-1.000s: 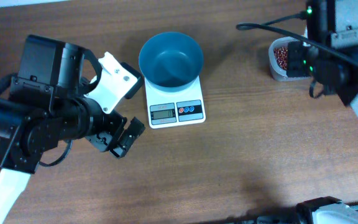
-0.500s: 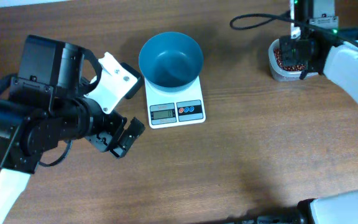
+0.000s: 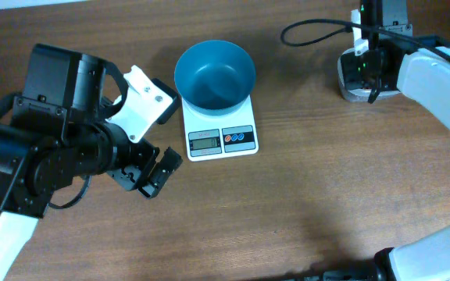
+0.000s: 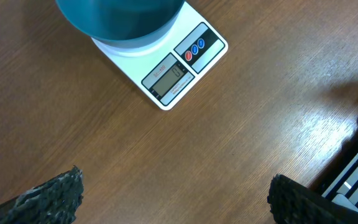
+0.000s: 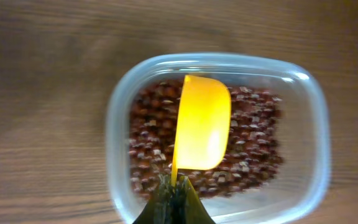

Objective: Scoop item into bowl and weigh 50g on scale
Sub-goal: 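Lower the yellow scoop into the bean tub with the right gripper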

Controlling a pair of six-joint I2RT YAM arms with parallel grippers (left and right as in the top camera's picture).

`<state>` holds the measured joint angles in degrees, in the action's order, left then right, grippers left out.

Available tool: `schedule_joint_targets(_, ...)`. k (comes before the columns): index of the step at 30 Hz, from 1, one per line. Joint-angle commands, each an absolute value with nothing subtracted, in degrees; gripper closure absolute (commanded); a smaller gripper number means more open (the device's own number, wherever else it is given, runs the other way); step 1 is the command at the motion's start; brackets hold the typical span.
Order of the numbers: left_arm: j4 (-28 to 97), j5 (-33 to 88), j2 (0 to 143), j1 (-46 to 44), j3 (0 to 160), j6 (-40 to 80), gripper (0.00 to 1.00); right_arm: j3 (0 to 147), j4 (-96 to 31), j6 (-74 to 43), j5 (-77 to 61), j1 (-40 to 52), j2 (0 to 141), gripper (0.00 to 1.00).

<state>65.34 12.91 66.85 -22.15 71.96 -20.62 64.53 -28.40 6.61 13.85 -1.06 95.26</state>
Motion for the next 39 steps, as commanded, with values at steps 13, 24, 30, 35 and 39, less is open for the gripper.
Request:
schedule_joint_targets(13, 65.25, 13.74, 65.98, -22.35, 73.01, -21.52, 0.01, 64.73, -30.68, -5.02, -13.41, -12.23, 95.53, 0.96)
schedule_joint_targets(24, 65.25, 13.74, 65.98, -22.35, 73.01, -21.52, 0.01, 64.71, -34.59, -8.69, -25.34, -22.33, 95.53, 0.96)
schedule_joint_targets(30, 65.25, 13.74, 65.98, -22.35, 73.01, -21.52, 0.01, 64.73, -35.18, -8.67, -26.83, -23.77, 95.53, 0.96)
schedule_joint_targets(35, 65.25, 13.74, 65.98, -22.35, 73.01, -21.52, 0.01, 64.73, -34.92, -8.69, -29.95, -25.32, 95.53, 0.96)
schedule_joint_targets(39, 65.25, 13.74, 65.98, -22.35, 73.01, -21.52, 0.01, 64.71, -34.52, -8.69, -34.11, -28.12, 95.53, 0.96)
